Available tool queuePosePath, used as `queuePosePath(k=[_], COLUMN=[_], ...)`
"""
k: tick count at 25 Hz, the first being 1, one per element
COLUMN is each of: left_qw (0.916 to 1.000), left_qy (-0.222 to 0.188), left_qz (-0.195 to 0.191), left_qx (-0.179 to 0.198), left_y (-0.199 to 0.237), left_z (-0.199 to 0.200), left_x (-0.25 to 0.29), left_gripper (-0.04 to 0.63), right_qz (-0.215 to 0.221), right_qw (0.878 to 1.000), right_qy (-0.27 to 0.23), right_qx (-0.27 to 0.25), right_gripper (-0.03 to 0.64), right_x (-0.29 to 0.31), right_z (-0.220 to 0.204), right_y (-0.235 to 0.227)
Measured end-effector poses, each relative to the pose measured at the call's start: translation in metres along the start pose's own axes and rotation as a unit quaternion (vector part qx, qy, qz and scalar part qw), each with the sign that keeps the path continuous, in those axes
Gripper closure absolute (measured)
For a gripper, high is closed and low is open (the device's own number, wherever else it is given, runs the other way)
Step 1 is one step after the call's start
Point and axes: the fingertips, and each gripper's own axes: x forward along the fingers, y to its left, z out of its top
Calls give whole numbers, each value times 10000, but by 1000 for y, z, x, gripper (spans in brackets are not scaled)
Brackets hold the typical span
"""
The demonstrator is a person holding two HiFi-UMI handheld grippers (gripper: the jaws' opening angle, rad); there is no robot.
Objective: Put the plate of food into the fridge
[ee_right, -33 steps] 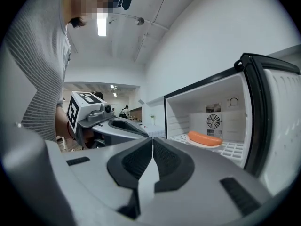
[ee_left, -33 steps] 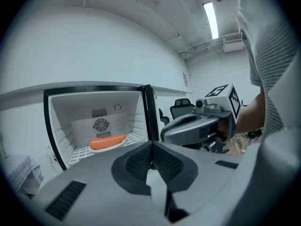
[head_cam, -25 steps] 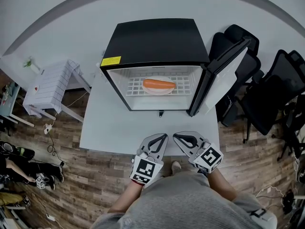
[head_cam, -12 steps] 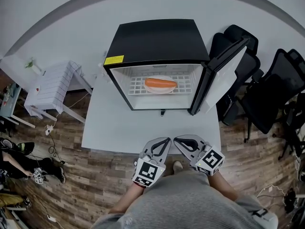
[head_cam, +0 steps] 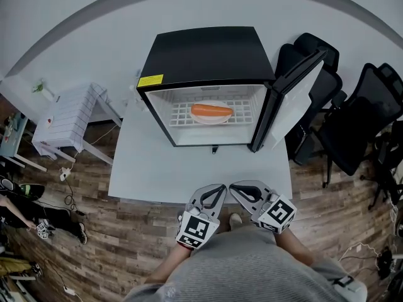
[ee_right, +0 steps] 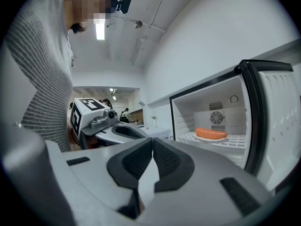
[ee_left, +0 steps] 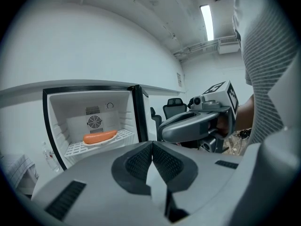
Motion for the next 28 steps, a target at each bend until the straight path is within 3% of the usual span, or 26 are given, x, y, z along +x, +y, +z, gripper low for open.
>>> queuePosePath(k=[28], left_qw=[10000], left_qy=[0], left_qz=[-39], left_qx=[-18], left_y=[9], left_z=[3], left_x=[15], left_gripper=[584], right_qz=[-30], right_qw=[9999], right_qy=[97], right_qx=[-33], right_gripper=[604], right_x=[4], right_z=[-3], right_y=[-14])
